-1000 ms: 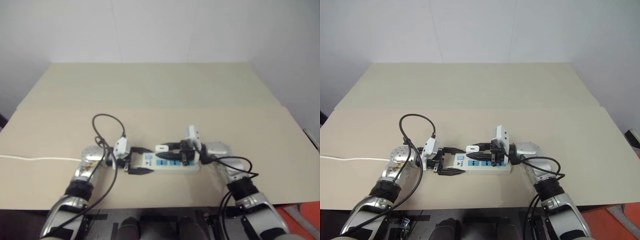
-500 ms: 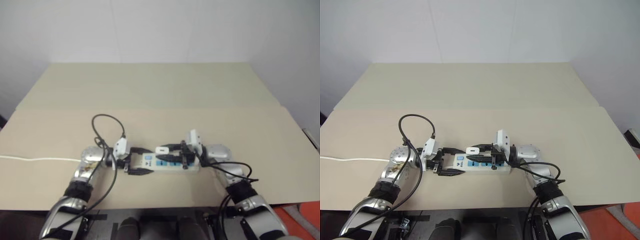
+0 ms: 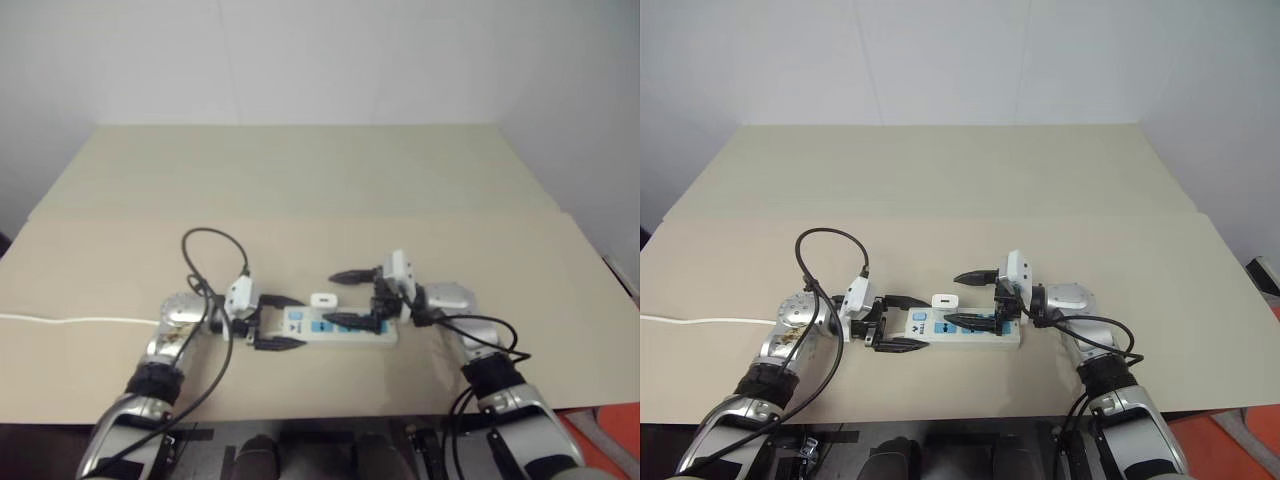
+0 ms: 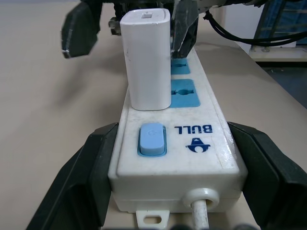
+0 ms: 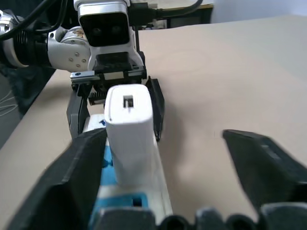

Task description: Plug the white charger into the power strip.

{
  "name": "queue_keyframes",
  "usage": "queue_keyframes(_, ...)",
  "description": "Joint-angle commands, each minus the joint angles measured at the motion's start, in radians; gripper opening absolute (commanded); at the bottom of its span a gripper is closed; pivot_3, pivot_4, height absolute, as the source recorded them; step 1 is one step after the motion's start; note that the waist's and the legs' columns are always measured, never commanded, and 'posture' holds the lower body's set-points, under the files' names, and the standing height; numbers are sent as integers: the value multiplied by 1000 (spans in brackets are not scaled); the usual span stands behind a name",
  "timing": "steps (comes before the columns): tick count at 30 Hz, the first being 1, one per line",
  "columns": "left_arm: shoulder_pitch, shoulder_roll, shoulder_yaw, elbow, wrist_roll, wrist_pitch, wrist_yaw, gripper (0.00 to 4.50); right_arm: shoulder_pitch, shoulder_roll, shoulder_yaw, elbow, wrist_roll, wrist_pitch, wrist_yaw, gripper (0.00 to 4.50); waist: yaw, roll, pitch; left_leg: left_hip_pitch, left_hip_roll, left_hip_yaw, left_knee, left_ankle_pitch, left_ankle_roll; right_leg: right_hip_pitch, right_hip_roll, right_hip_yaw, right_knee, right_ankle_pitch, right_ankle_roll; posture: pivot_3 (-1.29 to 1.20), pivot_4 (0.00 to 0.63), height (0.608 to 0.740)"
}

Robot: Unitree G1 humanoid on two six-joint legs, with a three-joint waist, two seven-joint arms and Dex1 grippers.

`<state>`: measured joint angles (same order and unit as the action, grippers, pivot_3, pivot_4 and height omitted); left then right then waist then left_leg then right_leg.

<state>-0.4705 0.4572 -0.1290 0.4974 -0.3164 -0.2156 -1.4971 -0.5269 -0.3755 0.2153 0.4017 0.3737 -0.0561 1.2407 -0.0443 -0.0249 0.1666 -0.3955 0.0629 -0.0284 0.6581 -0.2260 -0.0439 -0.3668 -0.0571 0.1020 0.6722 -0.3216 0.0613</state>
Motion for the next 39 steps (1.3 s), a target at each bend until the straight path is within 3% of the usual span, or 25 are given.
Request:
queue_keyframes(1, 1, 16, 19, -36, -20, -18, -27, 3258, 50, -23, 13, 37, -51, 24, 19, 4480, 0, 0, 0, 0, 0, 0, 0, 0, 0, 0, 0, 0, 0, 0, 0, 0, 150, 740)
queue_keyframes(13, 12, 12, 24, -50, -4, 11, 35, 3258, 91, -105, -82, -110, 17, 68, 74, 4480, 2, 0, 0, -3, 0, 0, -1, 0, 0, 0, 0, -1, -4, 0, 0, 0, 150, 740)
queue_keyframes(22, 39, 27, 23, -82, 6, 60, 95, 3258, 90, -165, -186, -158, 29, 28, 35, 4480, 2, 1, 1, -5, 0, 0, -1, 0, 0, -2, 0, -1, -6, 0, 0, 0, 150, 740)
queue_keyframes(24, 42, 27, 23, -83, 11, 42, 102, 4004, 96, -173, -206, -178, 39, 36, 24, 4500, 2, 1, 1, -5, 0, 0, -2, 0, 0, -2, 0, -1, -6, 0, 0, 0, 150, 740)
queue_keyframes(26, 44, 25, 24, -88, 4, 33, 97, 4462, 104, -181, -223, -195, 44, 41, 16, 4500, 3, 1, 1, -5, 0, 0, -3, 0, 0, -2, 0, -1, -7, 0, 0, 0, 150, 740)
queue_keyframes(34, 36, 15, 70, -174, -62, 52, 114, 4462, 139, -227, -295, -249, 84, 83, 7, 4500, 8, 1, 2, -7, 0, 0, -5, 0, 0, -4, -1, -2, -9, 0, 0, 0, 150, 740)
queue_keyframes(39, 73, 139, 148, -405, -261, 335, 66, 4462, 164, -269, -335, -255, 89, 86, 5, 4500, 1, 1, 2, -8, 0, 0, -6, 0, 0, -5, -1, -2, -9, 0, 0, 0, 150, 740)
